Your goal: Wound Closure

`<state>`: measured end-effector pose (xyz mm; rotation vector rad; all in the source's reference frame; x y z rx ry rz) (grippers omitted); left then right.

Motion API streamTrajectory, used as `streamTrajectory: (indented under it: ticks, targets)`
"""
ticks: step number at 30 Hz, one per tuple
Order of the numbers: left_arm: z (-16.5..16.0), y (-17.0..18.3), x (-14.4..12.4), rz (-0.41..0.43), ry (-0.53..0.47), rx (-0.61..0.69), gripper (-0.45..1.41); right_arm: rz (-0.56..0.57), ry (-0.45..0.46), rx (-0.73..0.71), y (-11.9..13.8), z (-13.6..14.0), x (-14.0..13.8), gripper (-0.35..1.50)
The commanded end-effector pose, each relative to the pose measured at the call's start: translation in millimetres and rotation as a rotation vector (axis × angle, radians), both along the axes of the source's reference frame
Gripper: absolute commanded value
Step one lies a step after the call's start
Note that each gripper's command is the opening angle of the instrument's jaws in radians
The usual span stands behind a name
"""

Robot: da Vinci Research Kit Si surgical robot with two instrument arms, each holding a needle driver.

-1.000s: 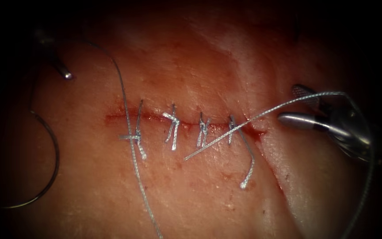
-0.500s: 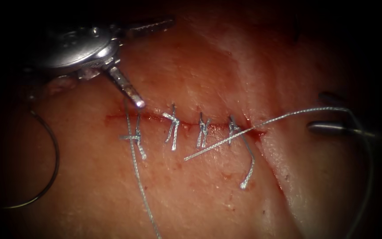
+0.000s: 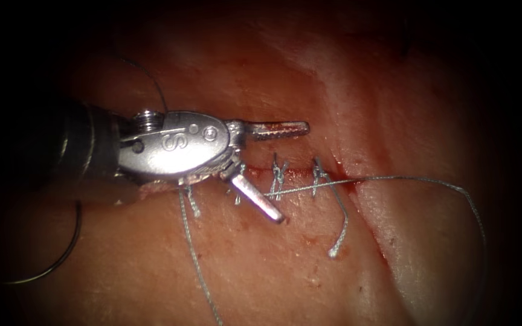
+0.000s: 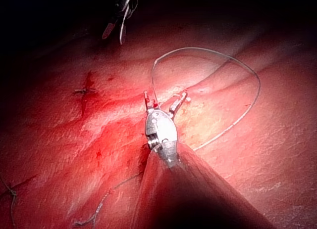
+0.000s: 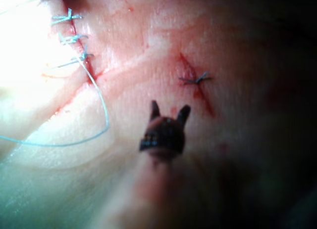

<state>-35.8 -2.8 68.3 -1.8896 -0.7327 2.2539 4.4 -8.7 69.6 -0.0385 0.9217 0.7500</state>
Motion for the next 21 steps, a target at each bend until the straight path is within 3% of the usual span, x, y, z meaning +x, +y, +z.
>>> streamTrajectory:
  ticks: [1, 3, 9, 21]
  targets:
    - [1.2, -0.9, -1.0, 0.023, 0.025, -0.014, 0.46, -0.006, 0.033, 0.001, -0.3, -0.5, 2.2, 1.38]
    - [3.0, -2.6, -2.0, 0.071, 0.072, -0.071, 0.46, -0.034, 0.099, 0.007, -1.4, -2.2, 4.3, 1.36]
    - [5.4, -3.5, -3.1, 0.148, 0.141, -0.154, 0.56, -0.065, 0.135, 0.01, -3.2, -3.4, 7.0, 1.35]
    - [9.5, -3.2, -6.0, 0.292, 0.213, -0.405, 0.58, -0.074, 0.145, 0.0, -4.6, -2.6, 8.9, 1.35]
